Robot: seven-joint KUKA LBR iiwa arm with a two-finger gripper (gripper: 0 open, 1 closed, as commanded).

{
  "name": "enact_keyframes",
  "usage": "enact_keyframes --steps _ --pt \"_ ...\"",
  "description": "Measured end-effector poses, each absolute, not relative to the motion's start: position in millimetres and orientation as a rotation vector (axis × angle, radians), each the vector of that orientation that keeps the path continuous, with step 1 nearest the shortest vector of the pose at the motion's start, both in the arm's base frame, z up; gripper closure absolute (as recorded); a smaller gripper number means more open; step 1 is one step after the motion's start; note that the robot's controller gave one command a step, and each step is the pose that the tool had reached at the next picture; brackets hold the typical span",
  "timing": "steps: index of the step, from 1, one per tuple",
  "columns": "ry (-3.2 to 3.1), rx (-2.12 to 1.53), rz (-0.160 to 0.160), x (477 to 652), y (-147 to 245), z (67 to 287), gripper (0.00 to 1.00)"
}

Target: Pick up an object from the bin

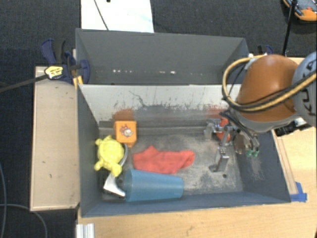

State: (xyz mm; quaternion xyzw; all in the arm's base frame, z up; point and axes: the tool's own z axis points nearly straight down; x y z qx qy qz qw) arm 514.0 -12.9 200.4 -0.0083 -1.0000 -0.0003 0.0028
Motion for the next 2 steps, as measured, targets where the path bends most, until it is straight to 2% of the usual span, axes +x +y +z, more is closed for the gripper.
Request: enact_keyframes --steps 1,2 --pt "-3.145 -0.025 0.0 515.5 -13.0 204.9 0.0" --pt "-3.149 0.053 -0.001 509.7 35.0 128.6 0.0"
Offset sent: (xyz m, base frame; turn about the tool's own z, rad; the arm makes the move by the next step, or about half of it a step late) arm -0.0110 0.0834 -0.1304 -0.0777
